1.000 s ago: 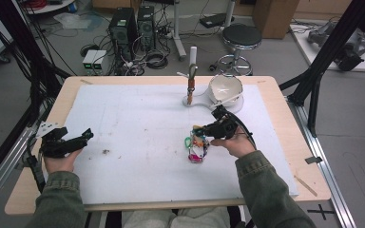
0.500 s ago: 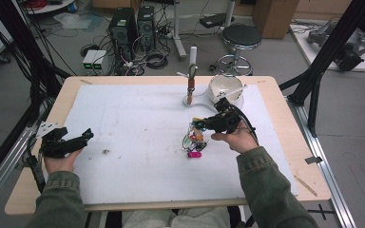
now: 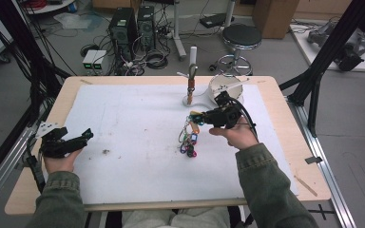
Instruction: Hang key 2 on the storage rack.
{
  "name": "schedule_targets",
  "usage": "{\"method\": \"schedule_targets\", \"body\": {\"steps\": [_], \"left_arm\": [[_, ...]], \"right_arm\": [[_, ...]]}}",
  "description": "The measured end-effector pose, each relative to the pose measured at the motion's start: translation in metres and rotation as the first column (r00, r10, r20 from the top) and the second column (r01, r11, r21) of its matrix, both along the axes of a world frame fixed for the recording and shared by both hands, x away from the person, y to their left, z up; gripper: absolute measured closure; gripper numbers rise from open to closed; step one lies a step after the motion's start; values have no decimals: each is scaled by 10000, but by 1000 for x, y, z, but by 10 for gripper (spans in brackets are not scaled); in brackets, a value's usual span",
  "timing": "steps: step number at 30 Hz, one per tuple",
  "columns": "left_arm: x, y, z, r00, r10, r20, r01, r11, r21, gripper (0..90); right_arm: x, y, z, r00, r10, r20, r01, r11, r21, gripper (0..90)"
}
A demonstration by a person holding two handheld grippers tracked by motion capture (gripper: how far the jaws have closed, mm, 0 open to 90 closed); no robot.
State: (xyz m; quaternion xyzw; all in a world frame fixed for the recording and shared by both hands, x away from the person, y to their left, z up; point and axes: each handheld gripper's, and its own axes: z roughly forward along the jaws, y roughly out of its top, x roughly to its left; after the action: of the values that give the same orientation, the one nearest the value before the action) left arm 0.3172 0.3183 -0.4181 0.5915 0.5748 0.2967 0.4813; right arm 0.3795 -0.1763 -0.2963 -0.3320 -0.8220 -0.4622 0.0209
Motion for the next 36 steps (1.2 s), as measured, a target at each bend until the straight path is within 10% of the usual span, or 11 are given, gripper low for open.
{"method": "schedule_targets", "body": {"steps": [36], "left_arm": [[-5, -18, 19, 9935, -944, 639, 971, 9945, -398, 17]], "right_arm": [[2, 36, 30, 9989, 243, 399, -272, 9969, 736, 849]]}}
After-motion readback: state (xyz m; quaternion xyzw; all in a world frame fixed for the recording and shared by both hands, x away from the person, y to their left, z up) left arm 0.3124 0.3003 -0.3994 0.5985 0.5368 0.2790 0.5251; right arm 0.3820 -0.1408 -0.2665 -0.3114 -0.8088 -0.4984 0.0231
